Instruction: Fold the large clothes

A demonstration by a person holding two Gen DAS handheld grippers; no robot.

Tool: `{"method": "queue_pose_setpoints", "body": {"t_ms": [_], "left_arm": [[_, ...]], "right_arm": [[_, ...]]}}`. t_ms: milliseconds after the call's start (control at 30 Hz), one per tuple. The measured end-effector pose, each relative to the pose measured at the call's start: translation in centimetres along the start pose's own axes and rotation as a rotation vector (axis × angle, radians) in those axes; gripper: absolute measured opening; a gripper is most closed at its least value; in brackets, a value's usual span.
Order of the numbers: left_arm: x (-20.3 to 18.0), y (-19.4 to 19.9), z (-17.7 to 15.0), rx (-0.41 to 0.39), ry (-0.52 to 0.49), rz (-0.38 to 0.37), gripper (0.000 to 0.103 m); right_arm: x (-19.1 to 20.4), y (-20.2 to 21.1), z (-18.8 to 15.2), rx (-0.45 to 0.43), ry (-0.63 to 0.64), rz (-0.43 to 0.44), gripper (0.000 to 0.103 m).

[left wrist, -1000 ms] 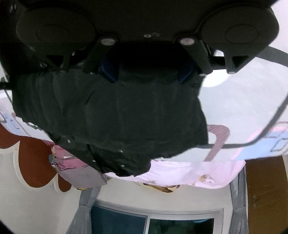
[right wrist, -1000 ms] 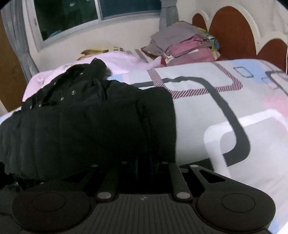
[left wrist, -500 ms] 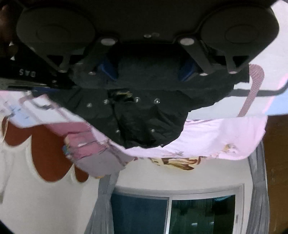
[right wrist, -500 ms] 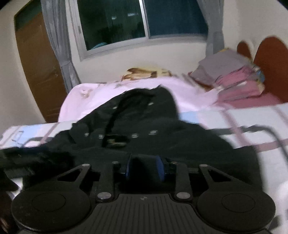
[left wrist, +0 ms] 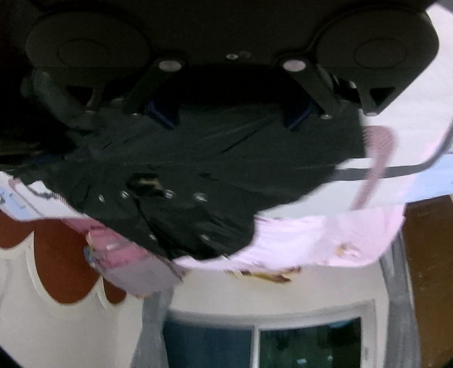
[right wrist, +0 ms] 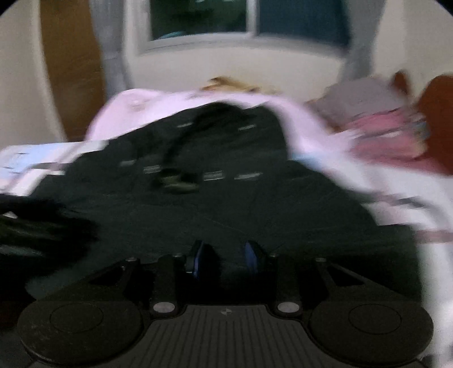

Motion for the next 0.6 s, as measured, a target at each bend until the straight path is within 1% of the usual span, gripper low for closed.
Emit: {"method": "queue_pose_setpoints", "body": {"t_ms": [33, 67, 100, 133, 167, 200, 233, 267, 300, 333, 367, 400, 433, 467, 500, 533, 600], "left_arm": [[0.9, 0.4, -0.5, 0.003, -0.011, 0.029, 0.085], [1.6, 0.3, -1.1, 0.028, -0.011, 0.044, 0.085], [2.0, 0.0, -1.6, 0.051, 0.019, 0.017, 0.086], [2.3, -0.3, -1.8, 0.059, 0.048, -0.001, 0.086], [2.3, -0.4, -1.8, 0.061, 0.054, 0.006, 0.087], [2.2, -0.3, -1.6, 0.064, 0.058, 0.024, 0.087], [1.8, 0.3, -1.3, 0.059, 0.057, 0.046, 0.083], [1.4, 1.4, -1.0, 0.042, 0.049, 0.052, 0.083], [0.6, 2.7, -0.8, 0.013, 0.041, 0.043, 0.084], [-0.2, 3.8, -0.7, -0.014, 0.043, 0.025, 0.087], [-1.2, 4.7, -0.6, -0.035, 0.042, -0.003, 0.090], [-2.4, 5.2, -0.4, -0.050, 0.030, -0.018, 0.090], [-3.5, 5.6, -0.4, -0.057, 0.016, -0.013, 0.091], [-4.5, 5.6, -0.4, -0.056, 0.007, -0.018, 0.091], [-5.3, 5.4, -0.5, -0.049, 0.003, -0.027, 0.091], [-6.0, 5.0, -0.7, -0.033, -0.001, -0.031, 0.092], [-6.5, 3.8, -1.6, 0.011, -0.019, -0.008, 0.091]], "right_arm": [[-2.1, 0.4, -0.8, 0.020, -0.019, -0.032, 0.031], [-3.8, 0.5, -1.6, 0.037, -0.054, -0.023, 0.031], [-4.4, 0.4, -2.0, 0.048, -0.083, -0.012, 0.030], [-4.5, 0.2, -2.1, 0.058, -0.091, -0.007, 0.031], [-4.1, 0.1, -1.9, 0.067, -0.070, -0.028, 0.031], [-3.6, 0.1, -1.5, 0.076, -0.053, -0.054, 0.031], [-3.3, 0.6, -1.0, 0.073, -0.044, -0.090, 0.031], [-3.0, 1.5, -0.6, 0.056, -0.053, -0.112, 0.032], [-2.5, 2.8, -0.2, 0.019, -0.075, -0.100, 0.055], [-1.5, 4.3, 0.0, -0.037, -0.092, -0.046, 0.086], [-0.2, 5.1, 0.1, -0.064, -0.093, 0.013, 0.089], [0.9, 5.5, 0.2, -0.068, -0.101, 0.051, 0.089], [2.1, 5.8, 0.0, -0.067, -0.109, 0.080, 0.084], [2.9, 5.7, -0.2, -0.058, -0.108, 0.098, 0.077], [3.7, 5.4, -0.5, -0.038, -0.108, 0.110, 0.066], [4.3, 5.1, -0.8, -0.016, -0.103, 0.119, 0.065], [4.8, 3.9, -1.8, 0.030, -0.087, 0.103, 0.063]]}}
Point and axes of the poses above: each gripper's, at about its wrist camera, not at the fingertips, and y roughly against the way its jaws point, x to its left, z to its top, the point moved 7 cm from there along -y, roughly the way its jaws point, and after that the axes turned 2 degrees about y, right-handed, at the moved point
